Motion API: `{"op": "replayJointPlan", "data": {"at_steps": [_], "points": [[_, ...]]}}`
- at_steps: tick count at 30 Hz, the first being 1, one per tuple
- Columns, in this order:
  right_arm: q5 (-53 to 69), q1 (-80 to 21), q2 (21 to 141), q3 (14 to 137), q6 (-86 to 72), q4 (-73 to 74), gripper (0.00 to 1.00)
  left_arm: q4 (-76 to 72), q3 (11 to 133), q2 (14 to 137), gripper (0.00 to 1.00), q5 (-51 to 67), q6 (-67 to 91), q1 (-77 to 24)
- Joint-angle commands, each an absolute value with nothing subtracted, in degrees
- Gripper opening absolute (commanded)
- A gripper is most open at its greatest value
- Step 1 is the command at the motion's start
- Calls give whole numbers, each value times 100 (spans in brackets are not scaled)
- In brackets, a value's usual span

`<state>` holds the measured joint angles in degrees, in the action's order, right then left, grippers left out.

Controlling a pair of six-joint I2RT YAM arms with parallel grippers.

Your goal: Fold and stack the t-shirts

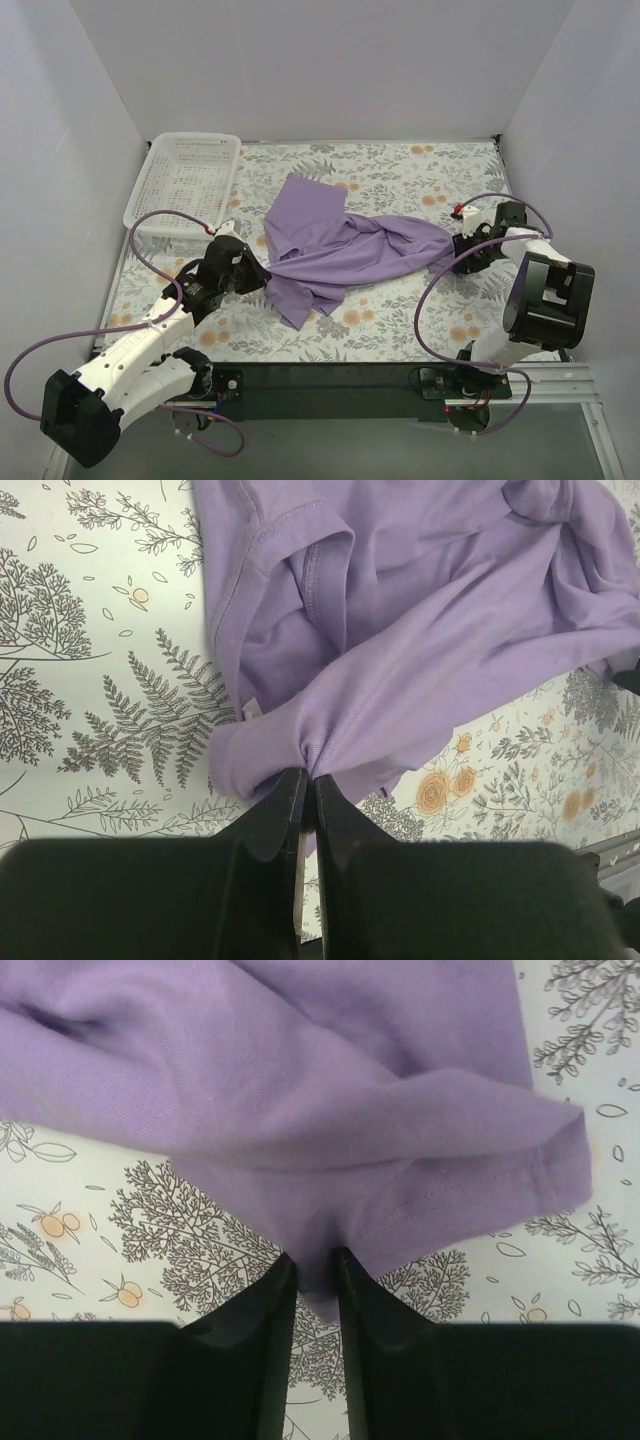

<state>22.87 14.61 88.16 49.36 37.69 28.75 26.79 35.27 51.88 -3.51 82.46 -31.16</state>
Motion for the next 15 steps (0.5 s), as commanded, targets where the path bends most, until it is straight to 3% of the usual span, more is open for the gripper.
{"op": "replayJointPlan", "data": {"at_steps": [1, 3, 10, 15], "points": [[2390, 1468, 8947, 5080, 3744, 2997, 25, 2803, 3568, 5098, 0, -325, 8086, -3050], [2513, 1468, 8677, 5080, 3709, 3015, 2, 2909, 3691, 5063, 0, -386, 8016, -3024], [2664, 1468, 7281, 5590, 3822, 3532, 1, 3786, 4648, 4667, 0, -1124, 7735, -2953], [2391, 1468, 6496, 5056, 4455, 3595, 1, 4306, 5430, 4325, 0, -1669, 7620, -2936]]}}
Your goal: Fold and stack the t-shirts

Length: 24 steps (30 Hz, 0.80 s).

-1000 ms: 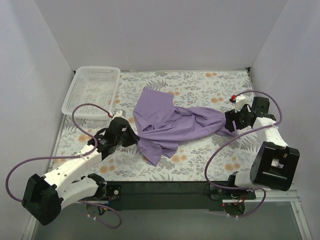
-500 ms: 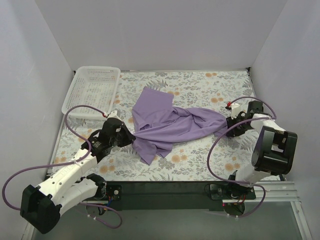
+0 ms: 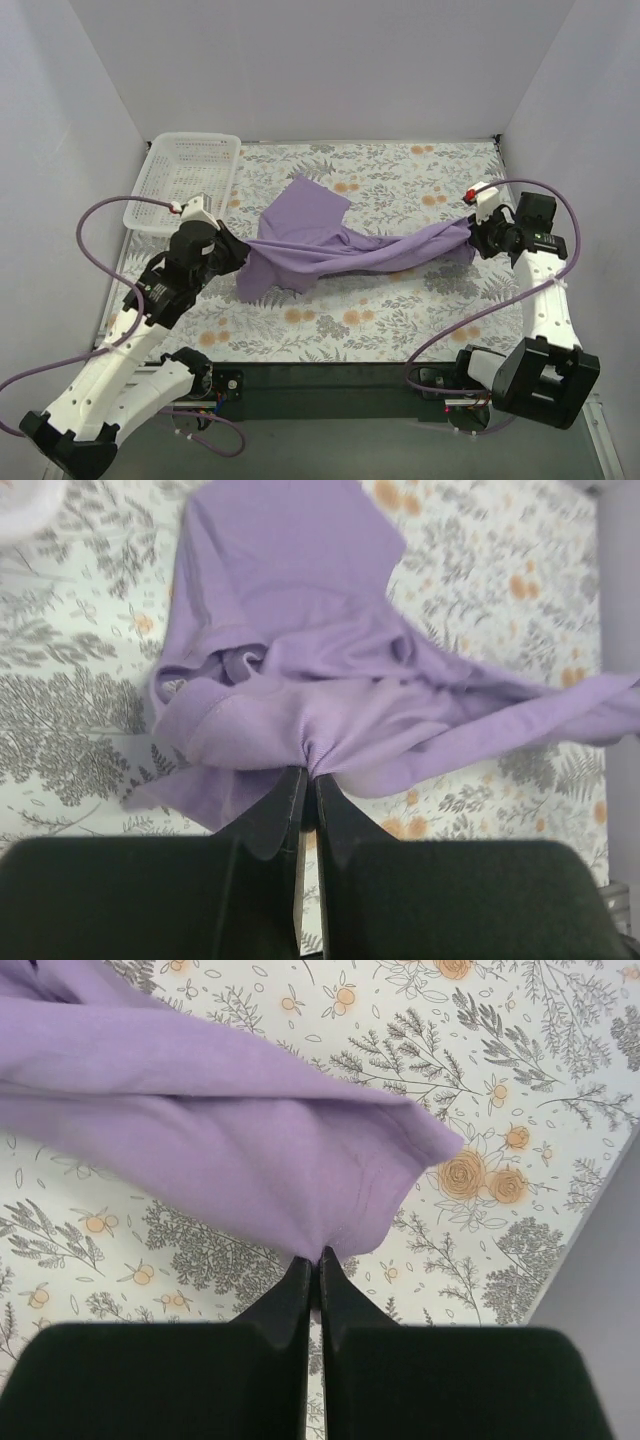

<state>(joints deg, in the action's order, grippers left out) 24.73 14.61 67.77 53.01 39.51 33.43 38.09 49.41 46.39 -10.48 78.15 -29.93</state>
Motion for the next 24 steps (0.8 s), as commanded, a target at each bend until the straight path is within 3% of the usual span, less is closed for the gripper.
{"op": "replayJointPlan", "data": {"at_steps": [1, 4, 6, 7, 8, 10, 11, 14, 20, 24], "points": [[2330, 1468, 6417, 4915, 4761, 3647, 1, 4446, 5484, 4289, 0, -1731, 7603, -2936], [2040, 1476, 6591, 4467, 5297, 3919, 5, 4718, 5493, 4193, 0, -1863, 7602, -2936], [1969, 1520, 6653, 4307, 5387, 3999, 23, 4816, 5415, 4079, 0, -1863, 7638, -2936], [2004, 1564, 6645, 4254, 5501, 4095, 43, 4886, 5344, 4026, 0, -1811, 7664, -2936], [2100, 1651, 6610, 4245, 5528, 4113, 53, 4939, 5300, 3964, 0, -1767, 7777, -2936], [2301, 1731, 6443, 4297, 5581, 4157, 72, 4922, 5291, 3824, 0, -1644, 7760, -2936], [2355, 1749, 6390, 4333, 5581, 4175, 76, 4974, 5300, 3815, 0, -1635, 7813, -2936], [2757, 1740, 6389, 4604, 5485, 4297, 81, 5045, 5282, 3858, 0, -1390, 7866, -2936], [4023, 1714, 7434, 4957, 5361, 4562, 80, 4826, 4922, 3885, 0, -809, 8077, -2936], [4157, 1688, 8321, 5184, 5449, 4518, 79, 4729, 4720, 3850, 0, -581, 8174, -2936]]}}
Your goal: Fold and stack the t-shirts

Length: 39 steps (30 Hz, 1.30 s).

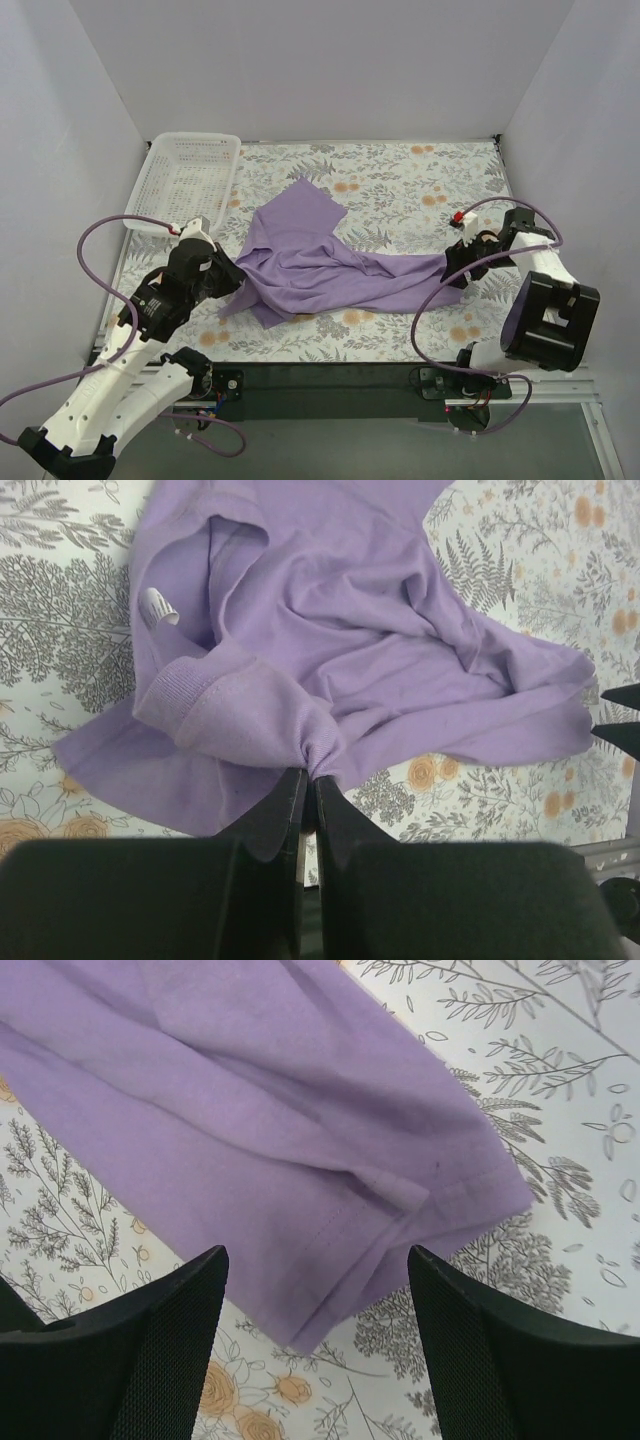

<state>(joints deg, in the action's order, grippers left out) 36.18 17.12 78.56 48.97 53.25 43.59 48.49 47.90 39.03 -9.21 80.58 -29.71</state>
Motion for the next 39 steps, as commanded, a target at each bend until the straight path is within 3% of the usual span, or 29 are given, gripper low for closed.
{"op": "replayJointPlan", "data": {"at_steps": [1, 11, 21, 22, 25, 30, 32, 34, 38, 39], "points": [[4149, 1679, 8410, 5238, 5467, 4518, 79, 4720, 4702, 3841, 0, -571, 8174, -2936], [3867, 1679, 8920, 5748, 5467, 4315, 74, 4614, 4614, 3885, 0, -475, 8174, -2927], [3894, 1345, 9518, 5774, 5432, 4237, 55, 4588, 4649, 3946, 0, -404, 8200, -2936], [3894, 1336, 9536, 5783, 5423, 4202, 47, 4579, 4649, 3955, 0, -378, 8209, -2927], [3999, 1327, 9283, 5688, 5466, 4350, 2, 4649, 4806, 3964, 0, -448, 8200, -2936], [3964, 1318, 6674, 5491, 5652, 5325, 1, 4869, 5983, 3797, 0, -1028, 7911, -2936], [3632, 1318, 5725, 6953, 5242, 5720, 1, 4494, 6886, 3823, 0, -1020, 7569, -2936], [3219, 1318, 5529, 8546, 4802, 5713, 1, 4116, 7705, 3989, 0, -1028, 7227, -2936], [2359, 1318, 6317, 12742, 3774, 5591, 1, 3018, 9706, 4358, 0, -836, 6610, -2944], [1955, 1318, 6424, 13162, 3492, 5485, 1, 2867, 9938, 4472, 0, -800, 6505, -2944]]}}
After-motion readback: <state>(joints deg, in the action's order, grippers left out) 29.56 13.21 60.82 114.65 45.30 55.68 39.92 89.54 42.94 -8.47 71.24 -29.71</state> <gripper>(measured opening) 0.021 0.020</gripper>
